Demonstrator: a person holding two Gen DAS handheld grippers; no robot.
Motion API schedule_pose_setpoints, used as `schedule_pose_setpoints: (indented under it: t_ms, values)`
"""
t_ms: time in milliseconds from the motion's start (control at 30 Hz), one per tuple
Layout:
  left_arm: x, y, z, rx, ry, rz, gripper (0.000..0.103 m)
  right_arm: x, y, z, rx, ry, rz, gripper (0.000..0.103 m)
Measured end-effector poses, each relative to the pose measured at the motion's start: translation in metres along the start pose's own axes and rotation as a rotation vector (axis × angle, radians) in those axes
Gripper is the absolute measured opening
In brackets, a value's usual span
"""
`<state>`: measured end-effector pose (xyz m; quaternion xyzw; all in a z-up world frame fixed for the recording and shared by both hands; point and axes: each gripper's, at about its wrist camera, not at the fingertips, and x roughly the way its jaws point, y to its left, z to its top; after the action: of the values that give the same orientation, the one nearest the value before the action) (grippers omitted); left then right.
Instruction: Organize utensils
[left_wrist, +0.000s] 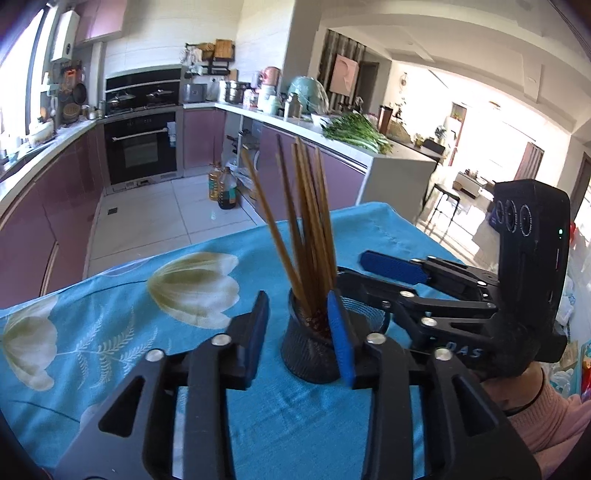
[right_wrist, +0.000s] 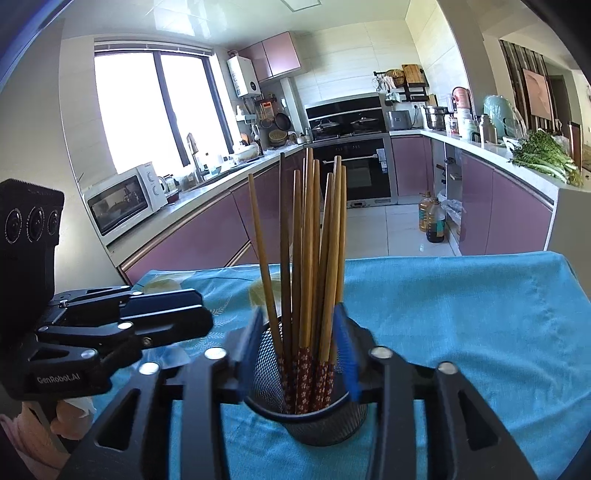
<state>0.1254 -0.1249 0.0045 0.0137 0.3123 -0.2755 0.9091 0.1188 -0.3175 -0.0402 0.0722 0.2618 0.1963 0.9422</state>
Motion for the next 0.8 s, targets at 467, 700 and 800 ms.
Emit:
schedule_pose_setpoints:
  t_ms: [467, 700, 800]
  values:
    - [-0.084, 0.017, -0.051, -0.017, -0.271, 0.329, 0.097, -0.025, 0.035, -0.033, -0.111, -0.091, -0.092, 0.096]
    - [-0.110, 0.025, -0.072, -0.071, -0.330, 0.383, 0.097, -0.047, 0.051, -0.039, -0.159, -0.191, -0.128, 0.096]
    - [-0.118, 0.025, -0.079, -0.082, -0.346, 0.409, 0.097, -0.055, 0.054, -0.041, -0.157, -0.227, -0.138, 0.096]
